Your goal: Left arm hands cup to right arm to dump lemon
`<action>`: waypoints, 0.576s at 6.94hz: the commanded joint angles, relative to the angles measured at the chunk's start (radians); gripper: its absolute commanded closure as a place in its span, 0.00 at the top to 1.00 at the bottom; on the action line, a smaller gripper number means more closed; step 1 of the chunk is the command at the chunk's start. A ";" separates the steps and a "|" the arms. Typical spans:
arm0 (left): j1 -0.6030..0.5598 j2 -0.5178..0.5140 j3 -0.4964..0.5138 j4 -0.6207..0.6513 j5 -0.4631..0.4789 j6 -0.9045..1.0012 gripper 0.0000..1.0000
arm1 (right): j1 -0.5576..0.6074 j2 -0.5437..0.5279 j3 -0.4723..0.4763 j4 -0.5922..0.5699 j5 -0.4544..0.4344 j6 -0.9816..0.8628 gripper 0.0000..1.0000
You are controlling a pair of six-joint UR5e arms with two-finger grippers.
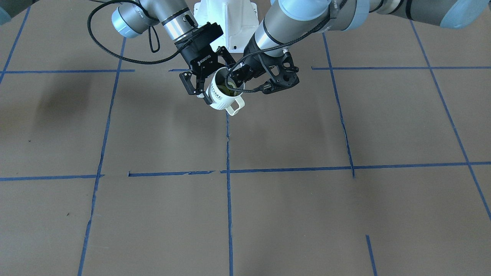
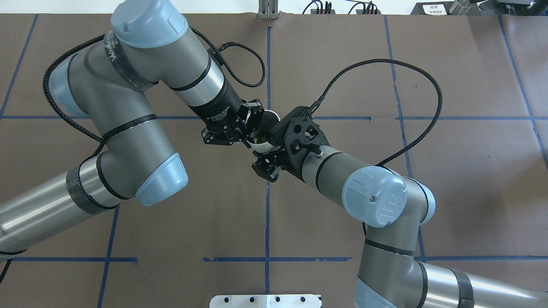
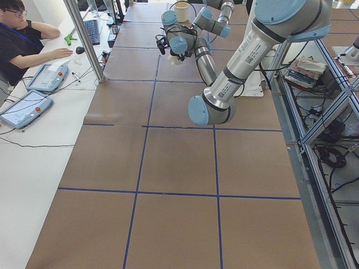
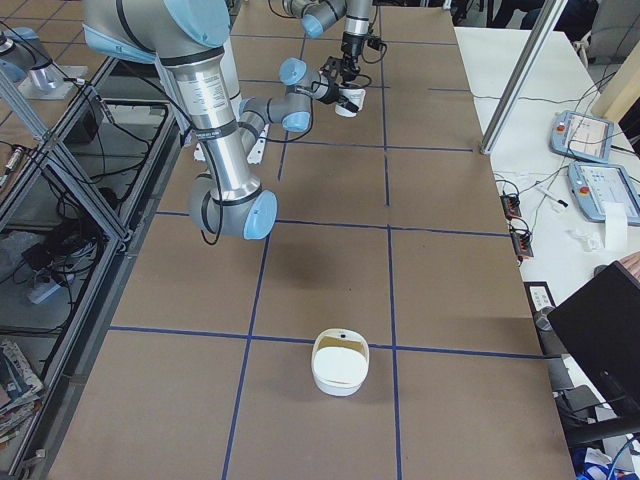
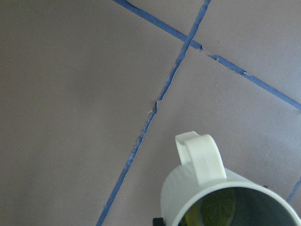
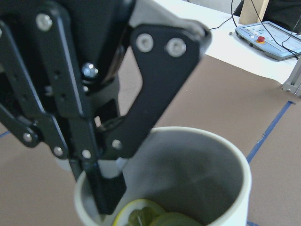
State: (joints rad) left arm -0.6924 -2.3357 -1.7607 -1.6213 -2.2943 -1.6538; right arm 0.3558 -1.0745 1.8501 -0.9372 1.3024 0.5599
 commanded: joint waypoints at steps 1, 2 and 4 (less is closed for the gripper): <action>0.001 0.001 -0.005 0.000 -0.011 0.000 0.00 | 0.000 -0.002 0.000 0.000 0.000 -0.002 0.99; 0.001 0.001 -0.006 0.000 -0.011 -0.001 0.00 | 0.000 -0.002 0.000 0.000 -0.003 -0.008 0.99; 0.001 0.002 -0.005 0.000 -0.011 0.000 0.00 | 0.000 -0.002 0.000 0.000 -0.006 -0.009 0.99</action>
State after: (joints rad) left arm -0.6918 -2.3344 -1.7658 -1.6215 -2.2995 -1.6547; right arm 0.3556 -1.0767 1.8500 -0.9373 1.3004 0.5526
